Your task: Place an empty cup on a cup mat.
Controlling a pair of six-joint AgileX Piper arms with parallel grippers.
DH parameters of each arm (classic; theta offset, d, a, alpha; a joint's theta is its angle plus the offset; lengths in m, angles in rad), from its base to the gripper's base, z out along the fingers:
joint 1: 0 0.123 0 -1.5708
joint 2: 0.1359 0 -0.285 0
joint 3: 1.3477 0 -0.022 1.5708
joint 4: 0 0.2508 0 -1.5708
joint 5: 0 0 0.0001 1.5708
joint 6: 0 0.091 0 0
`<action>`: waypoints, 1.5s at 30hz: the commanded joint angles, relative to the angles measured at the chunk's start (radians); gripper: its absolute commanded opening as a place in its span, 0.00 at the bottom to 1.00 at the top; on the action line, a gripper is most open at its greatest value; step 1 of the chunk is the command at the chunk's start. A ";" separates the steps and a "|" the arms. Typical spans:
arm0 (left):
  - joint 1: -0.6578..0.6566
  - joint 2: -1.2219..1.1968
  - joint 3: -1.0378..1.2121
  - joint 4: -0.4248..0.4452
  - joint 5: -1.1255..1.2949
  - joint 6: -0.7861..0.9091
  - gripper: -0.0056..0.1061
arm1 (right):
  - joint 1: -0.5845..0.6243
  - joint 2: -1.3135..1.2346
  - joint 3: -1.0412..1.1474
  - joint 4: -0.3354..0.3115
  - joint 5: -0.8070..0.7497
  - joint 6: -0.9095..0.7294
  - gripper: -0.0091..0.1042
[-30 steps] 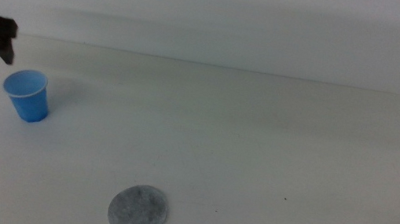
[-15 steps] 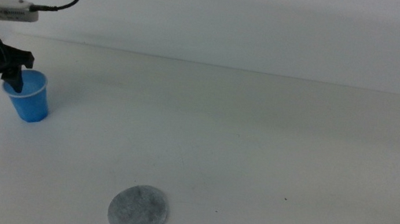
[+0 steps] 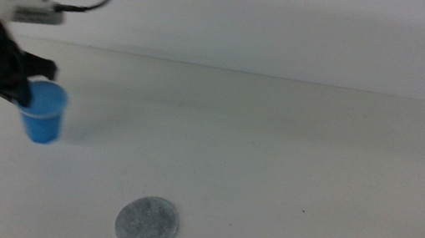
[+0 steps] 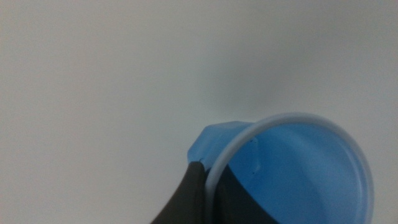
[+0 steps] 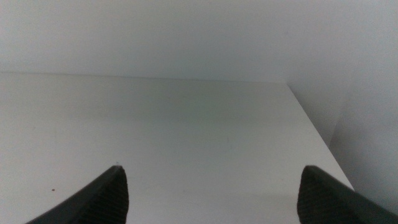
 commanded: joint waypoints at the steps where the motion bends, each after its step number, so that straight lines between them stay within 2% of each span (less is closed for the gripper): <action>1: -0.080 -0.106 0.103 -0.019 -0.031 -0.066 0.03 | 0.002 -0.005 0.003 -0.007 -0.007 -0.004 0.90; 6: -0.311 -0.240 0.270 -0.025 -0.124 -0.185 0.03 | 0.002 -0.005 0.003 -0.007 -0.007 -0.004 0.90; 12: -0.457 -0.217 0.340 -0.018 -0.201 -0.228 0.03 | 0.002 -0.005 0.003 -0.007 -0.007 -0.004 0.90; 14: -0.475 -0.200 0.343 -0.022 -0.214 -0.228 0.03 | 0.002 -0.005 0.003 -0.007 -0.007 -0.004 0.90; 20: -0.486 -0.148 0.344 -0.119 -0.215 -0.184 0.03 | 0.002 -0.005 0.003 -0.007 -0.007 -0.004 0.90; 28: -0.502 -0.140 0.344 -0.126 -0.205 -0.172 0.04 | 0.002 -0.005 0.003 -0.007 -0.007 -0.004 0.90; 31: -0.502 -0.140 0.344 -0.126 -0.203 -0.172 0.07 | 0.002 -0.005 0.003 -0.007 -0.007 -0.004 0.90; 37: -0.502 -0.140 0.344 -0.113 -0.175 -0.172 0.30 | 0.002 -0.005 0.003 -0.007 -0.007 -0.004 0.90; 42: -0.502 -0.190 0.342 -0.105 -0.127 -0.112 0.63 | 0.002 -0.005 0.003 -0.007 -0.007 -0.004 0.90; 45: -0.502 -0.298 0.342 -0.033 -0.093 -0.149 0.85 | 0.002 -0.005 0.003 -0.007 -0.007 -0.004 0.90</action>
